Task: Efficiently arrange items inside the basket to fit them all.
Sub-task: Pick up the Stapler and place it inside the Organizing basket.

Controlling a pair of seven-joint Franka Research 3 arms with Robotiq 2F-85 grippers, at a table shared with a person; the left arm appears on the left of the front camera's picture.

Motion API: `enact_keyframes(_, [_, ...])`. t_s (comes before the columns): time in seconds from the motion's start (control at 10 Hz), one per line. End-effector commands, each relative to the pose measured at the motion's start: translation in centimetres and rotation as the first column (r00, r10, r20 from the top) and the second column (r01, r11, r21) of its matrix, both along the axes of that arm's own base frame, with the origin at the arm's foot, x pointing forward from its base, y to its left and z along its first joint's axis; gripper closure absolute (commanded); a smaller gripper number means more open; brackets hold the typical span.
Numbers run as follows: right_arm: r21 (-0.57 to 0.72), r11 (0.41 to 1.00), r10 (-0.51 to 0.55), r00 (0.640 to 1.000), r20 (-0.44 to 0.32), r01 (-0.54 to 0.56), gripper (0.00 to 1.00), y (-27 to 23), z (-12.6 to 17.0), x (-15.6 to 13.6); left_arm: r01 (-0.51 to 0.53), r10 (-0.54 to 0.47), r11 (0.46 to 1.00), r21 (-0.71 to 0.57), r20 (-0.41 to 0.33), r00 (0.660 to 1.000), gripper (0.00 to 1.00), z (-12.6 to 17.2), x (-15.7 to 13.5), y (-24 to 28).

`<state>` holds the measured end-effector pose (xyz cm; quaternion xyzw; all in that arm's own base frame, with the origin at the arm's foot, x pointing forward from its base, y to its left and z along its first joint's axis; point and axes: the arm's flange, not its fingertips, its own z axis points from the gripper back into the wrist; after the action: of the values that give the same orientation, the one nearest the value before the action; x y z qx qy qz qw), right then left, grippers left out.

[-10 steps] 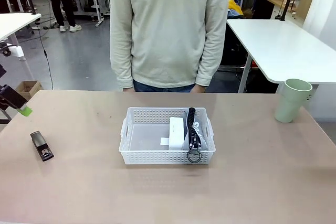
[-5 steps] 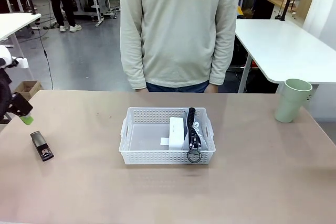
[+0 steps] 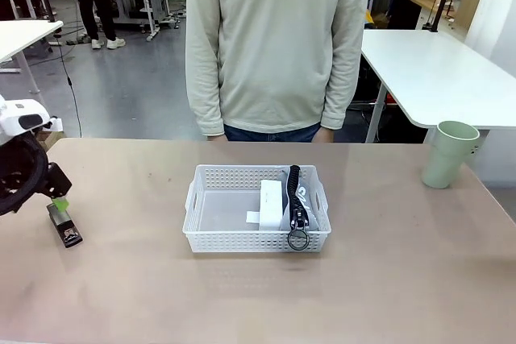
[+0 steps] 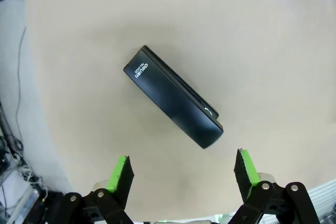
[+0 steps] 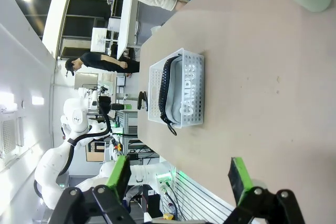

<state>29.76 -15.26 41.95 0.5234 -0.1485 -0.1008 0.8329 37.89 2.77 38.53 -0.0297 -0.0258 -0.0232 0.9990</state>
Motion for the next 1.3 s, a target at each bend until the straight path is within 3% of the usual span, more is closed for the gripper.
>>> enact_keyframes(0.0, [0.011, 1.0, 0.002, 1.0, 0.02, -0.002, 0.0, -0.1, 0.1, 0.0, -0.04, 0.04, 0.999, 0.015, -0.013, 0.999, 0.0, -2.8, -0.5, 0.1])
enact_keyframes(0.2, [0.011, 1.0, 0.002, 1.0, 0.02, -0.002, 0.0, -0.1, 0.1, 0.0, -0.014, 0.015, 0.999, -0.034, 0.034, 0.999, 0.0, -3.2, -0.2, -0.3])
enact_keyframes(0.3, [0.011, 1.0, 0.002, 1.0, 0.02, -0.002, 0.0, -0.1, 0.1, 0.0, 0.043, -0.044, 0.995, -0.085, -0.007, 0.999, 0.0, -3.2, -0.2, -0.7])
enact_keyframes(0.4, [0.011, 1.0, 0.002, 1.0, 0.02, -0.002, 0.0, -0.1, 0.1, 0.0, -0.012, 0.012, 1.0, -0.015, -0.005, 1.0, 0.0, -2.3, 1.0, 0.0])
enact_keyframes(0.6, [0.011, 1.0, 0.002, 1.0, 0.02, -0.002, 0.0, -0.1, 0.1, 0.0, 0.003, -0.003, 0.999, -0.038, -0.01, 1.0, 0.0, -2.8, 1.1, -0.4])
enact_keyframes(0.7, [0.011, 1.0, 0.002, 1.0, 0.02, -0.002, 0.0, -0.1, 0.1, 0.0, -0.139, 0.139, 0.99, 0.016, -0.024, 0.99, 0.0, -3.2, 1.3, -1.0])
enact_keyframes(0.8, [0.011, 1.0, 0.002, 1.0, 0.02, -0.002, 0.0, -0.1, 0.1, 0.0, -0.297, 0.296, 0.955, 0.002, -0.085, 0.952, 0.0, -3.2, 1.6, -1.3])
enact_keyframes(0.9, [0.011, 1.0, 0.002, 1.0, 0.02, -0.002, 0.0, -0.1, 0.1, 0.0, -0.406, 0.399, 0.914, -0.01, -0.162, 0.902, 0.0, -2.9, 2.0, -1.3])
enact_keyframes(1.0, [0.011, 1.0, 0.002, 1.0, 0.02, -0.002, 0.0, -0.1, 0.1, 0.0, -0.613, 0.608, 0.79, 0.018, -0.149, 0.78, 0.0, -2.7, 2.7, -1.0])
enact_keyframes(1.1, [0.011, 1.0, 0.002, 1.0, 0.02, -0.002, 0.0, -0.1, 0.1, 0.0, -0.767, 0.752, 0.642, 0.018, -0.213, 0.624, 0.0, -2.4, 3.3, -1.1])
enact_keyframes(1.2, [0.011, 1.0, 0.002, 1.0, 0.02, -0.002, 0.0, -0.1, 0.1, 0.0, -0.879, 0.858, 0.477, 0.019, -0.227, 0.461, 0.0, -2.5, 4.1, -1.0])
